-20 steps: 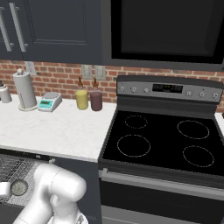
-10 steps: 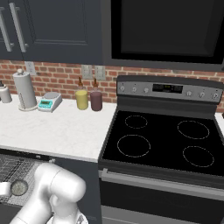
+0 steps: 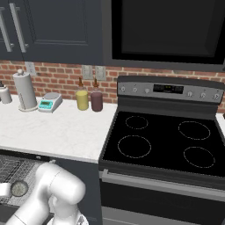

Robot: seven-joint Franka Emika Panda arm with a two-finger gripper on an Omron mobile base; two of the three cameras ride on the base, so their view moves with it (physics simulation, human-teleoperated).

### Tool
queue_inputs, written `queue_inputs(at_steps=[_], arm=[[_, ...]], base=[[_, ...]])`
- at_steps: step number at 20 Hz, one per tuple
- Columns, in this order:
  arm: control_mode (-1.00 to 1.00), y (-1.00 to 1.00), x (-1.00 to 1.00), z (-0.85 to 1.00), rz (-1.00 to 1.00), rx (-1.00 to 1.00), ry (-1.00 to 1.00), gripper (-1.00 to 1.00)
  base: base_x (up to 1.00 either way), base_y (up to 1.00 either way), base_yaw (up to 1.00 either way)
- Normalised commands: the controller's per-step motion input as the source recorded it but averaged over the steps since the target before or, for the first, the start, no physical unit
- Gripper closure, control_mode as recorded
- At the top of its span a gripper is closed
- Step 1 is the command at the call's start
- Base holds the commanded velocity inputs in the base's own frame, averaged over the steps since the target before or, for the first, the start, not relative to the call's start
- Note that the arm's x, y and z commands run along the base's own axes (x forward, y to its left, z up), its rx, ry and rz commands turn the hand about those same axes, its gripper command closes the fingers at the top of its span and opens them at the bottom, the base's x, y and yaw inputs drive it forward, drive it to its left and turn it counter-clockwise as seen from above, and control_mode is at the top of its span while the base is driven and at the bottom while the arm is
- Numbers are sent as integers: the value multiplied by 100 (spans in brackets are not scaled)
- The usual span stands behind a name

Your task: Pick up the cup and bowl from the counter, place them in the dishwasher, and close the dishwasher door.

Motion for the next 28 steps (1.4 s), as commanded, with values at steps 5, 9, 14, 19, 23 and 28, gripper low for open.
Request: queue_inputs(at_steps=[5, 9, 14, 19, 23, 28], arm=[[-100, -35, 71, -71, -20, 15, -22, -100], [-100, -43, 54, -70, -18, 15, -22, -100], [-100, -45, 64, -68, -16, 16, -23, -100], [-100, -49, 71, -70, -15, 15, -21, -100], [-100, -44, 41, -76, -13, 13, -15, -100], [-100, -47, 58, -74, -16, 10, -9, -100]], base=[[0, 0, 0], [0, 0, 0], [0, 0, 0], [0, 0, 0], [0, 0, 0], [0, 0, 0]])
